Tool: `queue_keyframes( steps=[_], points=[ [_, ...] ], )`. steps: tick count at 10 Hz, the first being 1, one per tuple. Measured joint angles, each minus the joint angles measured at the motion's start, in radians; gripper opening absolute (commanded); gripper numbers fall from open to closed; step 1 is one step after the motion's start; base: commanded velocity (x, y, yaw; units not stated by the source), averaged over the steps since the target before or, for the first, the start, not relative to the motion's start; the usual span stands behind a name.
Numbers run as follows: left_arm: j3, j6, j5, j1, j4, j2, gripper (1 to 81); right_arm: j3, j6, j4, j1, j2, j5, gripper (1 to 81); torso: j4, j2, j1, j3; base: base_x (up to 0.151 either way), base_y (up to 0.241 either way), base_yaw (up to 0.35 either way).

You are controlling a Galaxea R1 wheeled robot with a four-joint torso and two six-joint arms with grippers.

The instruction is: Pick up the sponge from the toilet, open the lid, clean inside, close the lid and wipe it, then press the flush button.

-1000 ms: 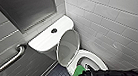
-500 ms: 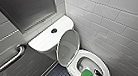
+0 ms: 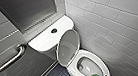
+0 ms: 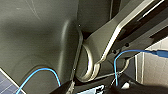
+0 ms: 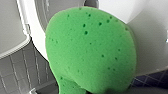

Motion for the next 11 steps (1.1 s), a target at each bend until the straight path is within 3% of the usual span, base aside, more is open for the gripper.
queue_keyframes(
  steps=[5,11],
  points=[
    [0.000,0.000,0.000,0.000,0.000,0.000,81.1,0.095,0.000,0.000,-0.078,-0.206,0.094,1.0,0.000,0.000,0.000,0.000,0.000,0.000,0.000],
    [0.000,0.000,0.000,0.000,0.000,0.000,81.1,0.207,0.000,0.004,-0.204,-0.319,0.189,1.0,0.000,0.000,0.000,0.000,0.000,0.000,0.000]
  ],
)
